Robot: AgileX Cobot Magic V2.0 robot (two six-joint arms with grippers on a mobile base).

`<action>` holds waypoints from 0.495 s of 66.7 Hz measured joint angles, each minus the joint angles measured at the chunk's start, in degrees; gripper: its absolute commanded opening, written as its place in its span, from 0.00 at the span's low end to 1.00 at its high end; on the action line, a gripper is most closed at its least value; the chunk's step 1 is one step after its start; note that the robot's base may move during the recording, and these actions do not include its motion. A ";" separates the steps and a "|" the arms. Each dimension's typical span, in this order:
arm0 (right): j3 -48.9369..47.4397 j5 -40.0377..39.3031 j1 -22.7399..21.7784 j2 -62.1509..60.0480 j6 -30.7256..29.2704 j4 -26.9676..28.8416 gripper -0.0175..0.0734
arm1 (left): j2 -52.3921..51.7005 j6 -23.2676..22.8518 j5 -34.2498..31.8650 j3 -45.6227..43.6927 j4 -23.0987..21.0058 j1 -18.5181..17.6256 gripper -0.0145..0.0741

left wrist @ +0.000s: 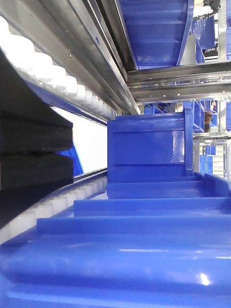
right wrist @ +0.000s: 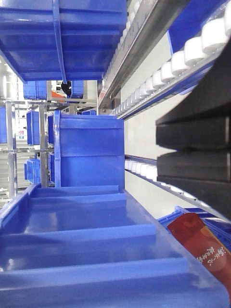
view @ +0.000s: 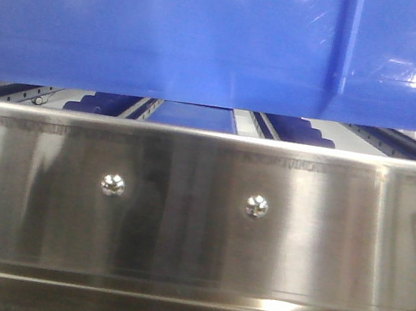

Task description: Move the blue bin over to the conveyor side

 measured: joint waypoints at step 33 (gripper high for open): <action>0.00 0.00 0.00 0.00 0.00 0.00 0.12 | 0.00 0.00 0.00 0.00 0.00 0.00 0.14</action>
